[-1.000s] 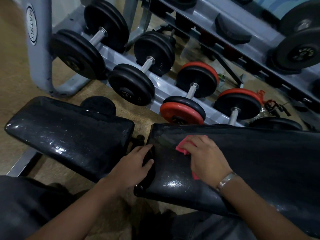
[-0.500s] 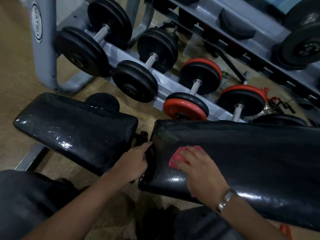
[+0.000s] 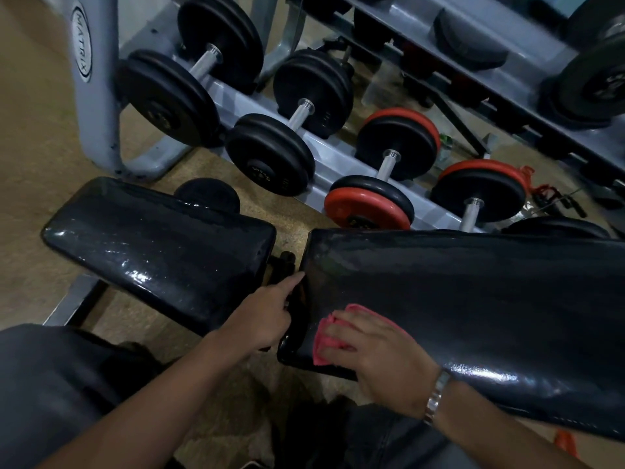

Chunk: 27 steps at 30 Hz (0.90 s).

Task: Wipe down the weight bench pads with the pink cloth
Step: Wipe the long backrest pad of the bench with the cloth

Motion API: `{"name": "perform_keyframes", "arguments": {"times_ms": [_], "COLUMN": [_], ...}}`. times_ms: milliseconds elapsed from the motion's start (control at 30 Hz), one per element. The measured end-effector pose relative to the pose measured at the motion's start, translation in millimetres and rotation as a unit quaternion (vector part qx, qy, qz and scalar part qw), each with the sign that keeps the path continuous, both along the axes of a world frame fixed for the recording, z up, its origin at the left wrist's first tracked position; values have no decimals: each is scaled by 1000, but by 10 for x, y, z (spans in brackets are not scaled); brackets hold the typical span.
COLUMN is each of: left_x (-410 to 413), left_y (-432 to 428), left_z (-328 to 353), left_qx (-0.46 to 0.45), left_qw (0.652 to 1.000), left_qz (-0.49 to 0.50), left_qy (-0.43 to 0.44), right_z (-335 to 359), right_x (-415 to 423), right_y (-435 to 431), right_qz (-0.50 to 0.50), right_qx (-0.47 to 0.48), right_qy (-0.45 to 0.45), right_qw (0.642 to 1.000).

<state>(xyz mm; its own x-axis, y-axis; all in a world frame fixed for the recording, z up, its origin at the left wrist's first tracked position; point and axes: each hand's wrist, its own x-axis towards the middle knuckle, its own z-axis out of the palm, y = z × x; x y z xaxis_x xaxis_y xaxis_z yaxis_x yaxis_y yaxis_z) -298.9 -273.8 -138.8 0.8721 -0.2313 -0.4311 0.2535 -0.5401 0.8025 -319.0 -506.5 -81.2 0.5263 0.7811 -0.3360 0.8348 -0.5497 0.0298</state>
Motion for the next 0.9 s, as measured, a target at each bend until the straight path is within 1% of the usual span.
{"name": "perform_keyframes", "arguments": {"times_ms": [33,133,167,200,300,333,400,467,500,533,567,633,700,733,767,833,900], "left_x": [-4,-7,-12,-18,-17,-27,-19,-1,16,24,29,40,48,52,56,71,82], "left_y": [7,-5,-8,-13,-1,2,16,26,29,30,30,25,31,35,39,45,49], "left_z": [4,16,27,28,41,40,25,19,14,6,0,14,24,24,20,9,-4], "left_qx": [3,0,-4,-10,-37,-50,-76,-88,-89,-91,-90,-85,-84,-86,-87,-91,-88], "left_qw": [1000,1000,1000,1000,999,997,994,991,989,988,987,987,987,986,986,985,985], "left_qz": [0,-1,0,3,32,41,64,82,92,101,107,109,109,111,114,116,114], "left_qy": [0,-5,-5,-3,21,32,46,62,70,75,80,84,86,87,88,94,96], "right_z": [-2,-48,-69,-97,-130,-142,-162,-211,-233,-253,-267,-261,-188,-156,-136,-132,-175], "right_x": [34,35,-15,-73,-152,-136,-56,-38,-51,-83,-116,-120,-20,59,137,218,198], "right_y": [-10,161,251,324,366,339,335,448,531,607,655,645,545,486,450,472,593], "right_qz": [-9,-109,-127,-120,-26,-18,-55,-118,-134,-130,-105,-21,40,48,36,-32,-106], "right_qx": [3,0,3,10,25,28,41,41,28,15,10,30,37,33,30,22,19], "right_qy": [-5,-47,-55,-56,-26,-19,-18,-46,-57,-58,-56,-30,54,85,89,36,-10], "right_qw": [1000,993,990,991,999,999,997,991,989,990,993,999,997,995,995,999,994]}}
